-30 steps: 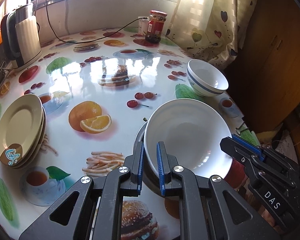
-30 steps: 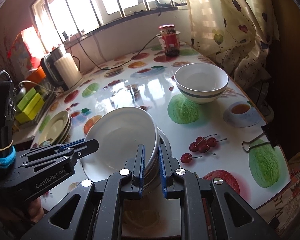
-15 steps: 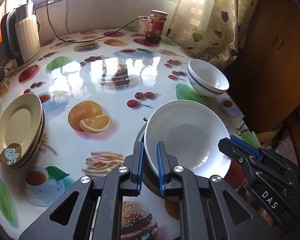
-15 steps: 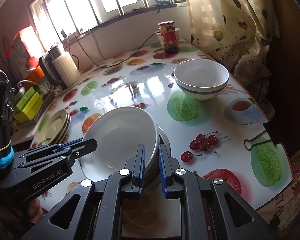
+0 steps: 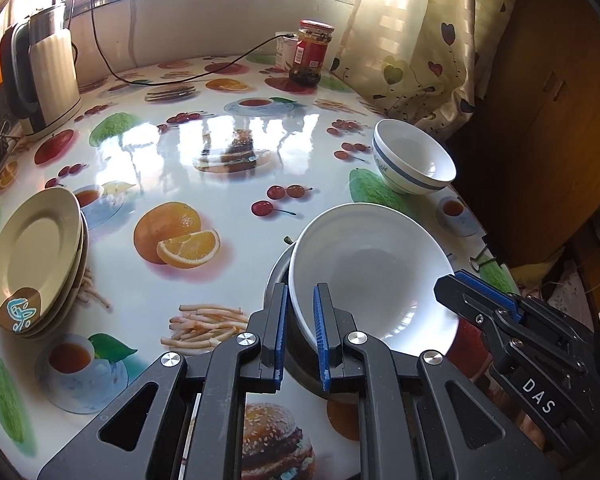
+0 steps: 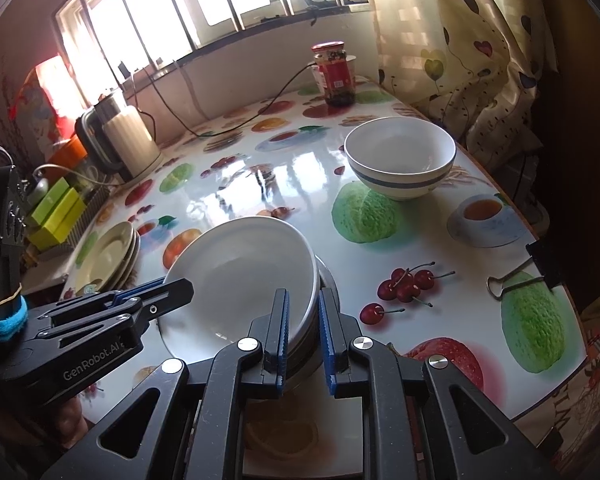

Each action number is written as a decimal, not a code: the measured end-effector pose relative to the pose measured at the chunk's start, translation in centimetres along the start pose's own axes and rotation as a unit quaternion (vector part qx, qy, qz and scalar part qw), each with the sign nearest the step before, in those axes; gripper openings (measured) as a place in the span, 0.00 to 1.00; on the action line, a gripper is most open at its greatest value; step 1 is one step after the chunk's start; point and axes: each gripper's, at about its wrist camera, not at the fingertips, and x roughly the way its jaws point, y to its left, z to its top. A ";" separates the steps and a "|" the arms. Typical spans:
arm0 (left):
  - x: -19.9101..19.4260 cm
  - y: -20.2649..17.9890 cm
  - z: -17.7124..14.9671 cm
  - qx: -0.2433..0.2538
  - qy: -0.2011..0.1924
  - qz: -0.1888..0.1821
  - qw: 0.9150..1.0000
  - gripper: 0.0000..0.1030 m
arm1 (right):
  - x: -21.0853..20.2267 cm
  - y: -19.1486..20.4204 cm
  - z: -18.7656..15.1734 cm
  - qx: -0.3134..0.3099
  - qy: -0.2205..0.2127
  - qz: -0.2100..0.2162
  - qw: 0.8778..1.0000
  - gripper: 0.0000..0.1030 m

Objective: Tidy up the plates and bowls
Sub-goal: 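Lower the white bowl into the steel bowl and open both grippers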

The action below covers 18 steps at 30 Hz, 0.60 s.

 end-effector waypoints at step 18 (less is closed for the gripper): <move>-0.7 -0.2 1.1 0.004 -0.024 0.010 1.000 0.23 | -0.6 -0.9 1.1 0.012 -0.017 0.000 1.000 0.28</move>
